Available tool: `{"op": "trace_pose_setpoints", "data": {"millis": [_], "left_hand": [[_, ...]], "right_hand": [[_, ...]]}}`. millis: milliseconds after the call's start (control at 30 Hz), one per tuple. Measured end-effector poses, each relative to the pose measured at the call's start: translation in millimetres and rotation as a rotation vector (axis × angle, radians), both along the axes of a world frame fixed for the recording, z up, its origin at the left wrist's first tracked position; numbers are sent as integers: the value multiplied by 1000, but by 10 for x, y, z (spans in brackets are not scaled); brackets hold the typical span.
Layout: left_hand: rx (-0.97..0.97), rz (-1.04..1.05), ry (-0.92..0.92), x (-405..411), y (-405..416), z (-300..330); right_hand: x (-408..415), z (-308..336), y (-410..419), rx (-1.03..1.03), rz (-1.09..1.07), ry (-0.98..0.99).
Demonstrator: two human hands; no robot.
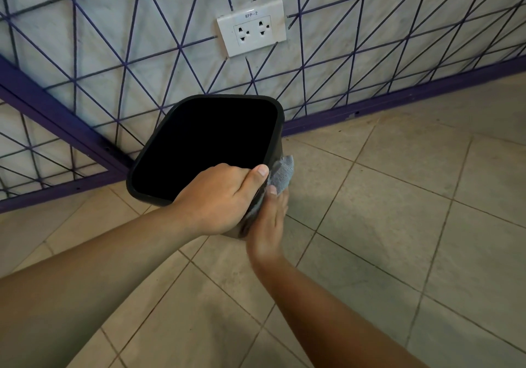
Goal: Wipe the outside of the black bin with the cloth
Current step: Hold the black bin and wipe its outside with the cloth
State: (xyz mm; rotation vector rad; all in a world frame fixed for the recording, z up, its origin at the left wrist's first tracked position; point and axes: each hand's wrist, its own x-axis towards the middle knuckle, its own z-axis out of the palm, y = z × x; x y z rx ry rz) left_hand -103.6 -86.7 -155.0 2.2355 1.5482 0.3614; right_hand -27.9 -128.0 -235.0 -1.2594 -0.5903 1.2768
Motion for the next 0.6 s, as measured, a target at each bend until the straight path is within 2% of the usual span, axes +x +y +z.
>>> {"op": "trace_pose_setpoints", "data": {"millis": [100,200,333,500,600], "left_hand": [[2,-4,1,8,-12,12],[-35,-13,20,19,-10,37],[18,-53,91,45,-1,42],[11,-58,98,25,-28,47],[-87,-42,127,21,-37,96]], "right_hand": [[25,22,97,-94,8,101],[-94,130,-53,-13,22,62],[-96,-78,-150,47,6,-61],[74,-337,-59,-190,39,71],[239,-428,-89,-306,19,103]]}}
